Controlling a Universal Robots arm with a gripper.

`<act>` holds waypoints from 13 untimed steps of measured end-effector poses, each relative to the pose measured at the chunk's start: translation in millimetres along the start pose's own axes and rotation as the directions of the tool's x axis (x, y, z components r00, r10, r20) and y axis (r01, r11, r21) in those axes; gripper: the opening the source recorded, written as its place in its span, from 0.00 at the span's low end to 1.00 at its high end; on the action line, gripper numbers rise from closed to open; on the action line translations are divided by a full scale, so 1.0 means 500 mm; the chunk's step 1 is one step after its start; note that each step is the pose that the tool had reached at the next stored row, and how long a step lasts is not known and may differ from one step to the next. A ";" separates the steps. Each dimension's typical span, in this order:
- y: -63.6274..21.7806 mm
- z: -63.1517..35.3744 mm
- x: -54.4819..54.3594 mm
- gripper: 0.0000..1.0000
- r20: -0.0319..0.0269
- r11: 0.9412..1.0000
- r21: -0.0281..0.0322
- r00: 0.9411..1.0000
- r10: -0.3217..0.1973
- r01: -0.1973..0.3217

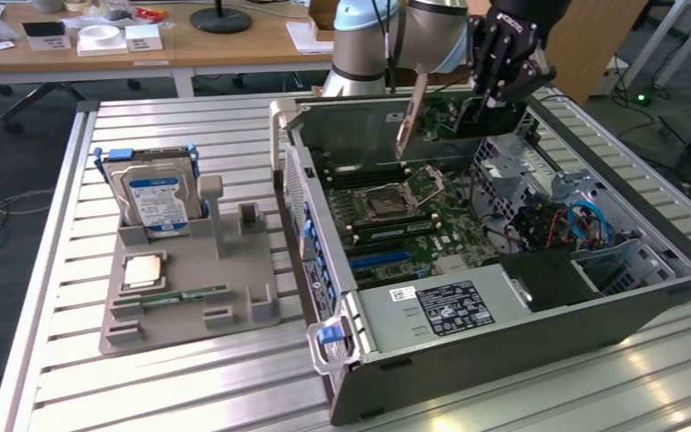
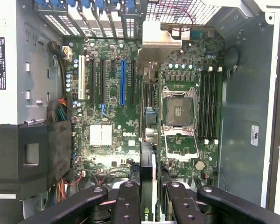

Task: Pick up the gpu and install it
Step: 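Insert the gpu into the slot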

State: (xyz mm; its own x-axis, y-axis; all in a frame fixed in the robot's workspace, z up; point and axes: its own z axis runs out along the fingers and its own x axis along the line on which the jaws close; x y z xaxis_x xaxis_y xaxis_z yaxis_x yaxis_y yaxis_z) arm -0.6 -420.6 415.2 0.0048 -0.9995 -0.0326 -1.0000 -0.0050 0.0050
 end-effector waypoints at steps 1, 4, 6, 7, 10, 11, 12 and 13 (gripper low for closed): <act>0.000 0.002 0.000 0.26 0.000 1.000 0.000 1.000 0.000 0.000; 0.000 0.008 0.000 0.26 0.000 1.000 0.000 1.000 0.000 0.000; 0.000 0.013 0.001 0.26 0.000 1.000 0.000 1.000 0.000 0.000; 0.000 0.015 0.001 0.26 0.000 1.000 0.000 1.000 0.000 0.000; 0.000 0.022 0.001 0.26 0.000 1.000 0.000 1.000 0.000 0.000; 0.000 0.023 0.001 0.26 0.000 1.000 0.000 1.000 0.000 0.000; 0.000 0.024 0.001 0.26 0.000 1.000 0.000 1.000 0.000 0.000; 0.000 0.025 0.001 0.26 0.000 1.000 0.000 1.000 0.000 0.000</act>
State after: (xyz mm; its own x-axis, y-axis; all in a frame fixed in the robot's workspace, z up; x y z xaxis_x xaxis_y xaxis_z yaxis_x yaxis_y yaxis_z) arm -0.8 -420.6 402.8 0.0048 -0.9995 -0.0322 -1.0000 -0.0050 0.0051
